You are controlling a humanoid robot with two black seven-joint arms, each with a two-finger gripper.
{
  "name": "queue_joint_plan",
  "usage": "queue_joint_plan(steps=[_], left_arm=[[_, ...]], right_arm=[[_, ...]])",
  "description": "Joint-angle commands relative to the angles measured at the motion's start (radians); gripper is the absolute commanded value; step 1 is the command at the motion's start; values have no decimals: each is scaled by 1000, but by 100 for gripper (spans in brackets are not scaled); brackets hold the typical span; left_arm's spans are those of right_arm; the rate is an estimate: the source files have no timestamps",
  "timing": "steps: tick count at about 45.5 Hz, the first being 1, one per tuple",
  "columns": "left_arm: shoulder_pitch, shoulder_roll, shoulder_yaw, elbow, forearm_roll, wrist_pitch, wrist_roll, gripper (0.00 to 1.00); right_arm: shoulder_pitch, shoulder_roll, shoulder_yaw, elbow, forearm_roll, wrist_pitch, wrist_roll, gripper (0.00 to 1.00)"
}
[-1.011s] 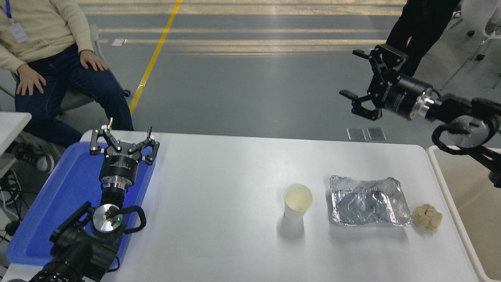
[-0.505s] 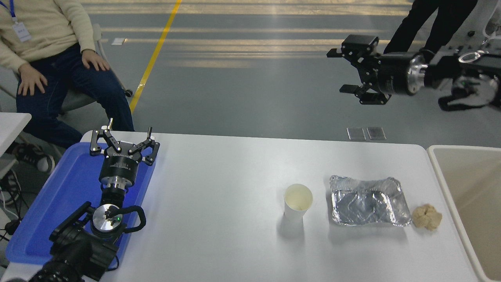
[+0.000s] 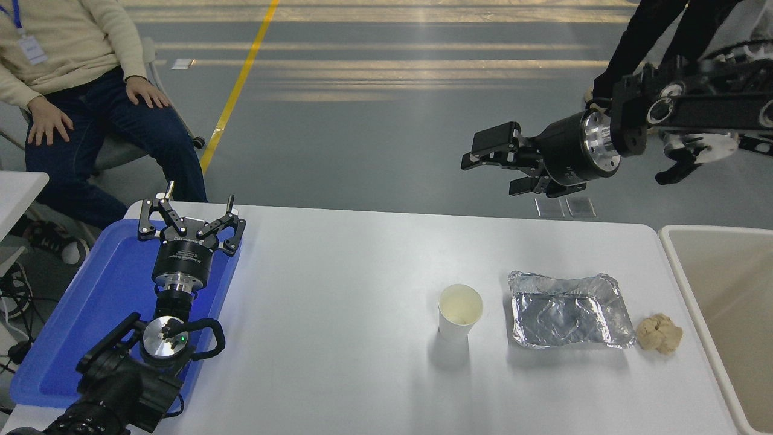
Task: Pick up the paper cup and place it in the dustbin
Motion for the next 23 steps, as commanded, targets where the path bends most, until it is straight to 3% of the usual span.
queue_joint_plan(steps=[1, 23], left_arm=[[0, 0, 0, 0, 1, 0, 0, 100], [1, 5, 0, 0, 2, -2, 3, 100]], right_arm=[[50, 123, -142, 75, -25, 22, -2, 100], [182, 170, -438, 260, -30, 73, -9, 100]])
